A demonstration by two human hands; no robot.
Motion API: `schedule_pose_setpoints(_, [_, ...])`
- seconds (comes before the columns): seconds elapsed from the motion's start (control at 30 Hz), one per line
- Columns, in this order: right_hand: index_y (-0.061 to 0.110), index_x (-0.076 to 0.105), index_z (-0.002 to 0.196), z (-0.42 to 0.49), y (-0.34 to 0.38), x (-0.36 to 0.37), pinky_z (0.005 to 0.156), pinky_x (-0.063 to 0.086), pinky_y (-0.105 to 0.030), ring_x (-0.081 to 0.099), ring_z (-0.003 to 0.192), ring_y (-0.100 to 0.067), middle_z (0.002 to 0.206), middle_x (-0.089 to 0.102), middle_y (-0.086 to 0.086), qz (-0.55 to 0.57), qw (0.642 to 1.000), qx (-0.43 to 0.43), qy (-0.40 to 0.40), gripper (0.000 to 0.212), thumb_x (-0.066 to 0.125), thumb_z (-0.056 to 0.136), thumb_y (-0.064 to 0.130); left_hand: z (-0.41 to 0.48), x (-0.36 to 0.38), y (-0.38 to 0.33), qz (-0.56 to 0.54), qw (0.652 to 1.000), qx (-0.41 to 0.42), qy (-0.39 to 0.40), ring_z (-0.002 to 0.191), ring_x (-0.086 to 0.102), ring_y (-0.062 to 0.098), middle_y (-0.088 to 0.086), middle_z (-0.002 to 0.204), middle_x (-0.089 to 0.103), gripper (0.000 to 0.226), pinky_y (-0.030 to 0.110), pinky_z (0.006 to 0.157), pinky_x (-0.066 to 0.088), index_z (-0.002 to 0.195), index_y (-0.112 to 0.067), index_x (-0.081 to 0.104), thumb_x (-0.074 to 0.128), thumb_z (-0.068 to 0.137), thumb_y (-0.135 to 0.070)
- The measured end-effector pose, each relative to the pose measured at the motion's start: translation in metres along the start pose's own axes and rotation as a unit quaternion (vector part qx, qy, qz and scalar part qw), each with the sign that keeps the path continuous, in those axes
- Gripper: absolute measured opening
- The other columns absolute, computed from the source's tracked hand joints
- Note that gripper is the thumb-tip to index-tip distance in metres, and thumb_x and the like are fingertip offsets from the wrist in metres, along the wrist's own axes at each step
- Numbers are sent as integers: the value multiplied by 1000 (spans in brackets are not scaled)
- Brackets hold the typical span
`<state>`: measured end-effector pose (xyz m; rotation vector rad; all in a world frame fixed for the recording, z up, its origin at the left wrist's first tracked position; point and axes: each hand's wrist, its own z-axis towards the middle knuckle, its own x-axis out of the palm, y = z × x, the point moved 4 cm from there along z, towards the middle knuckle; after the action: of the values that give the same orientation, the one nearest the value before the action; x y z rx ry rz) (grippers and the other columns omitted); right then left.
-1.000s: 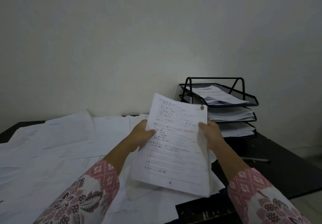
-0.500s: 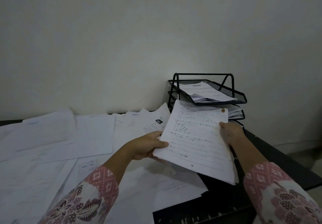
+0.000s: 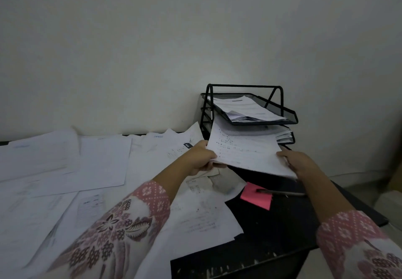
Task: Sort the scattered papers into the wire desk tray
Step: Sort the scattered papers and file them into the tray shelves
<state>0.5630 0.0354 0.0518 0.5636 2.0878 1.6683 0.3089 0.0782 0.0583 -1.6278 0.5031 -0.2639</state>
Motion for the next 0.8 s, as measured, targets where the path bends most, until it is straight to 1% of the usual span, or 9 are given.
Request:
schedule_pose_setpoints(0.1, [4, 53, 92, -3, -3, -4, 32, 42, -16, 52, 59, -19, 78, 53, -11, 73, 996, 39, 16, 6, 55, 90, 9, 17, 11, -3, -28, 999, -6, -33, 64, 68, 16, 12, 113, 56, 30, 12, 34, 30, 112, -7, 47, 32, 91, 8])
schedule_pose_setpoints(0.17, [9, 48, 79, 0, -8, -4, 30, 32, -10, 50, 39, -12, 70, 47, -8, 143, 988, 47, 26, 14, 52, 92, 10, 30, 18, -5, -42, 997, -8, -61, 77, 60, 22, 15, 119, 52, 35, 13, 34, 30, 117, -5, 46, 33, 87, 8])
schedule_pose_setpoints(0.23, [12, 43, 75, 2, -10, -1, 29, 26, -9, 41, 27, -6, 67, 43, -6, 199, 979, 36, 32, 19, 48, 93, 10, 38, 24, -9, -53, 994, -6, -91, 74, 51, 20, 12, 114, 47, 33, 13, 35, 34, 117, -5, 44, 35, 88, 6])
schedule_pose_setpoints(0.33, [11, 44, 76, 1, -11, 10, 30, 29, -12, 44, 36, -8, 67, 45, -6, 255, 966, 16, 34, 18, 49, 93, 9, 44, 34, -13, -64, 992, 6, -108, 68, 51, 16, 11, 114, 43, 32, 18, 39, 46, 121, -7, 36, 40, 91, 3])
schedule_pose_setpoints(0.4, [8, 46, 77, 2, -13, 19, 32, 35, -13, 46, 48, -12, 67, 47, -8, 251, 967, 7, 30, 16, 49, 93, 4, 51, 40, -12, -52, 993, 23, -103, 75, 56, 19, 12, 119, 45, 37, 26, 48, 56, 127, -7, 33, 44, 92, -2])
schedule_pose_setpoints(0.47, [4, 46, 81, 4, -14, 25, 34, 40, -13, 51, 51, -13, 68, 48, -11, 239, 971, -1, 20, 13, 47, 93, -1, 56, 42, -11, 25, 992, 52, -111, 98, 57, 25, 11, 125, 47, 40, 39, 74, 58, 130, -8, 35, 48, 93, -14])
schedule_pose_setpoints(0.57, [3, 47, 85, 15, -8, 25, 36, 43, -12, 54, 52, -13, 71, 50, -11, 231, 973, -21, -4, 11, 47, 92, -5, 61, 34, -8, 215, 959, 94, -157, 123, 40, 30, 13, 136, 34, 45, 43, 103, 38, 130, -6, 42, 42, 95, -35])
schedule_pose_setpoints(0.7, [3, 45, 78, 33, 6, 24, 35, 43, -13, 55, 33, -5, 70, 50, -14, 213, 975, -53, -22, 17, 48, 92, -7, 62, 29, -4, 350, 906, 176, -158, 136, 21, 30, 3, 153, 15, 51, 41, 108, 27, 141, -9, 34, 31, 100, -38])
schedule_pose_setpoints(0.8, [4, 44, 76, 45, 17, 27, 37, 45, -14, 55, 32, -6, 70, 51, -16, 192, 978, -76, -30, 20, 49, 92, -7, 59, 27, -1, 392, 889, 188, -143, 137, 20, 27, 0, 157, 11, 52, 38, 106, 28, 146, -9, 24, 30, 102, -35])
